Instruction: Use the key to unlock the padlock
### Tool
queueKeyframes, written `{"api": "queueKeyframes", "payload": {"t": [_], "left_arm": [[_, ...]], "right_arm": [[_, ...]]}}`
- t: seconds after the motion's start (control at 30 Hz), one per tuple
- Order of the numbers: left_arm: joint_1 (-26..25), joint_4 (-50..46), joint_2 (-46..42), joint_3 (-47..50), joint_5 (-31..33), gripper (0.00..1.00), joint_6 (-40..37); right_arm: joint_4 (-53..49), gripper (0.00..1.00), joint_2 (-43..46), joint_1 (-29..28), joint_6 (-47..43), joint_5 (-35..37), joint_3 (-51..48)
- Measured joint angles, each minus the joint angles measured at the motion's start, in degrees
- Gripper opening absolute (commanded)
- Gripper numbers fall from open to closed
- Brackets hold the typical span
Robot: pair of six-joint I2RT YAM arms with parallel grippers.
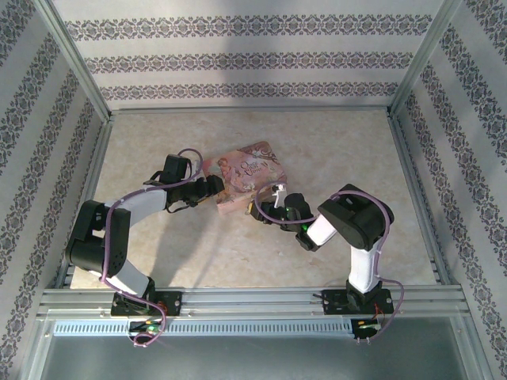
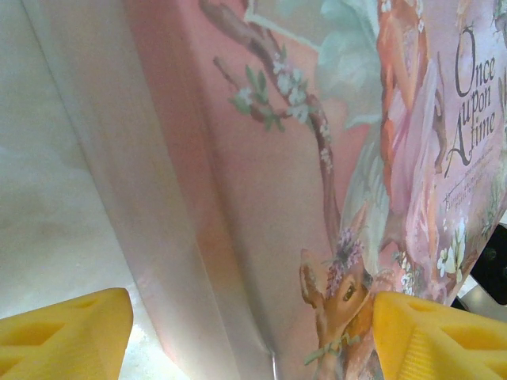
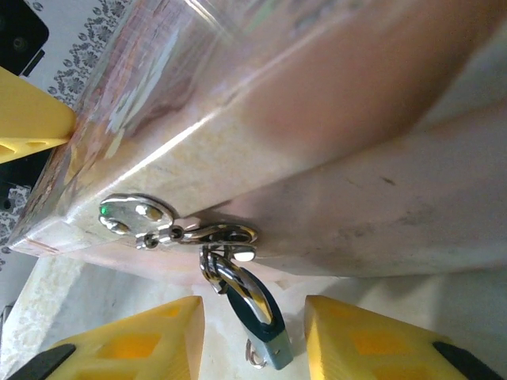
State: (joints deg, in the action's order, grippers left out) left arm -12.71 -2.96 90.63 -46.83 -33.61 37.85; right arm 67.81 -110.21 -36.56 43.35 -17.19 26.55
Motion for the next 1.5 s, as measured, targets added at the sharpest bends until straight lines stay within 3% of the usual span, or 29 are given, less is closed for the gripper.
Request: {"api": "queueKeyframes", "payload": {"t": [0.1,0.37,0.7,0.8,1.0,1.5], "left_arm": [[0.00,0.02,0.00,0.00,0.02,0.78,0.00],[0.00,0.04,0.00,0.00,0.04,0.78,0.15],[0.00,0.96,-0.37,0.74,0.48,0.78,0.33],[-0.04,1.14,-0.61,0.98,0.66,0.78,0.39],[-0.11,1.14,-0.81,1.22,0.63,0.78,0.39],[-0.37,3.10,-0.81,2.14,0.39,0.78,1.29]], "right_arm": [[0.55,0.34,-0.42,-0.09,-0.02,-0.02,0.04],[0.22,0.11,-0.72,-0.09,0.22,-0.39,0.04],[-3.82,0.03,3.26,-1.62,3.10,3.76,-0.81],[-9.60,0.03,6.93,-3.08,4.66,6.99,-0.76],[-32.65,0.04,14.64,-6.75,7.63,15.10,5.01],[-72.11,0.01,11.32,-12.98,15.85,33.03,25.88]]}}
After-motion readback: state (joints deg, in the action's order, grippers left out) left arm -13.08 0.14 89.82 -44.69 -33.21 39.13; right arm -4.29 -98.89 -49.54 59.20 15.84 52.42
